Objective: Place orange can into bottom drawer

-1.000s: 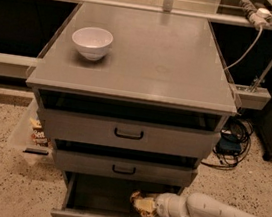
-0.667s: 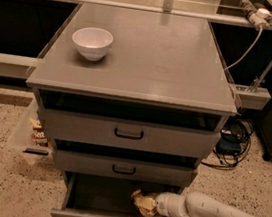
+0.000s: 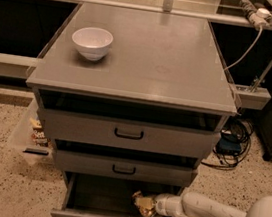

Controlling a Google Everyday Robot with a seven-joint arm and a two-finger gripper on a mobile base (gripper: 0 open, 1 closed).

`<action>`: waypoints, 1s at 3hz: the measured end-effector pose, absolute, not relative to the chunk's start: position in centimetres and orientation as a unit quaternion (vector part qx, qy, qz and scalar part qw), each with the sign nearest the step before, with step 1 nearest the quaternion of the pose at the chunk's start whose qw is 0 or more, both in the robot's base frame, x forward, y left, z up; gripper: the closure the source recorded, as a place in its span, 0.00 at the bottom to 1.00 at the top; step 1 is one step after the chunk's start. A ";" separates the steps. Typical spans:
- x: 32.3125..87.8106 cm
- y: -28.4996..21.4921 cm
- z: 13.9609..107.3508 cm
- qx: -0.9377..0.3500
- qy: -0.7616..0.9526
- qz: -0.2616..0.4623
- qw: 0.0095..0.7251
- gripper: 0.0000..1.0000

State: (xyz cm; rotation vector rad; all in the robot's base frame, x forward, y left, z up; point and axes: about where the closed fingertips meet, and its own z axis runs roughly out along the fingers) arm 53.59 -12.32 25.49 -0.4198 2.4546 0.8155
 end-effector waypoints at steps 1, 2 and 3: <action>53.6 -12.3 25.4 -0.154 0.905 0.301 0.257 1.00; 54.2 -12.3 23.9 -0.149 0.906 0.310 0.246 1.00; 55.8 -11.8 22.2 -0.151 0.905 0.319 0.239 1.00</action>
Offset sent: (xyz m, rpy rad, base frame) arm 0.0169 -0.0033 -0.0437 0.0394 0.0783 -0.0017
